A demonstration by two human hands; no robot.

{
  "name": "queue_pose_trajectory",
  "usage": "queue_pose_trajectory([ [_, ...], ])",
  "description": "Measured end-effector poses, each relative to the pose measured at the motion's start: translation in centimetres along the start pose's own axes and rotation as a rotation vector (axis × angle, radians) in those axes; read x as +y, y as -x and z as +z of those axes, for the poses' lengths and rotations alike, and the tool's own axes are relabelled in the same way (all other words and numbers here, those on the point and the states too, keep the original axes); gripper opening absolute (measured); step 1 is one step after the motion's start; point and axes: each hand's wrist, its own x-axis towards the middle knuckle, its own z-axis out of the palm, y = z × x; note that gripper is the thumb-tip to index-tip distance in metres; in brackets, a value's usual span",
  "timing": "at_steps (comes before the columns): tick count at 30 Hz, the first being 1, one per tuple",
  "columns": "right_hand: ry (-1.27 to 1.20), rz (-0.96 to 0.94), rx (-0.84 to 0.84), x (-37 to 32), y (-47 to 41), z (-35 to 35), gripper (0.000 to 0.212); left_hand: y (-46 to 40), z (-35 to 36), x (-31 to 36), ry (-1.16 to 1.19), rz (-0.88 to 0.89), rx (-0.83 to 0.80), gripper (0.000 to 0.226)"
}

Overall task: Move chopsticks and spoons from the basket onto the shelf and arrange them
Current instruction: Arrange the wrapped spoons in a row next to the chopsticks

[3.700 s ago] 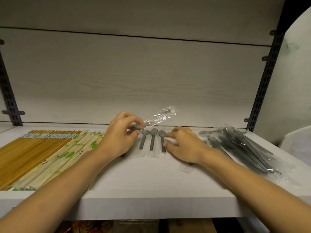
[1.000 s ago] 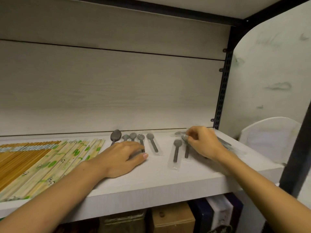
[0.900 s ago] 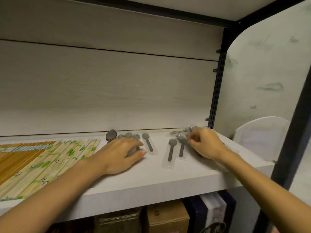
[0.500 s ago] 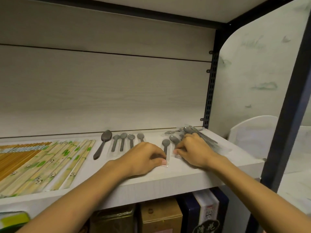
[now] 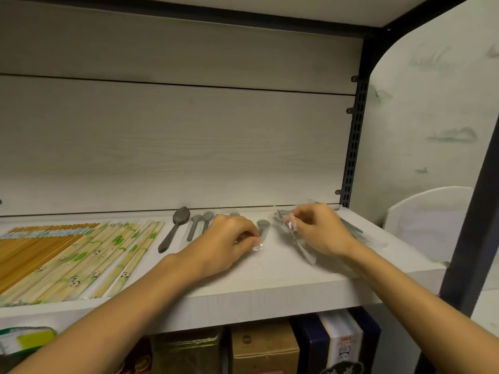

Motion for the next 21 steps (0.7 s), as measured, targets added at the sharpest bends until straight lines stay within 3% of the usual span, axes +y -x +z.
queue_pose_trajectory([
  [5, -0.049, 0.025, 0.12, 0.1, -1.2, 0.8, 0.022, 1.3, -1.8, -0.7, -0.049, 0.079, 0.098, 0.018],
  [8, -0.147, -0.027, 0.093, -0.7, -1.2, 1.4, 0.018, 2.7, -3.3, -1.2, -0.082, 0.078, 0.152, 0.02],
  [11, -0.013, -0.161, 0.051, -1.3, -1.0, 2.4, 0.016, 4.7, -4.9, -2.0, -0.109, 0.045, 0.185, 0.016],
  [15, 0.228, -0.212, -0.131, -1.3, -1.1, 3.4, 0.018, 7.6, -6.7, -2.9, -0.109, -0.012, 0.204, 0.03],
  [21, 0.218, -0.333, -0.063, -3.5, -0.7, 4.5, 0.016, 9.4, -7.2, -2.8, -0.101, -0.013, 0.185, 0.022],
])
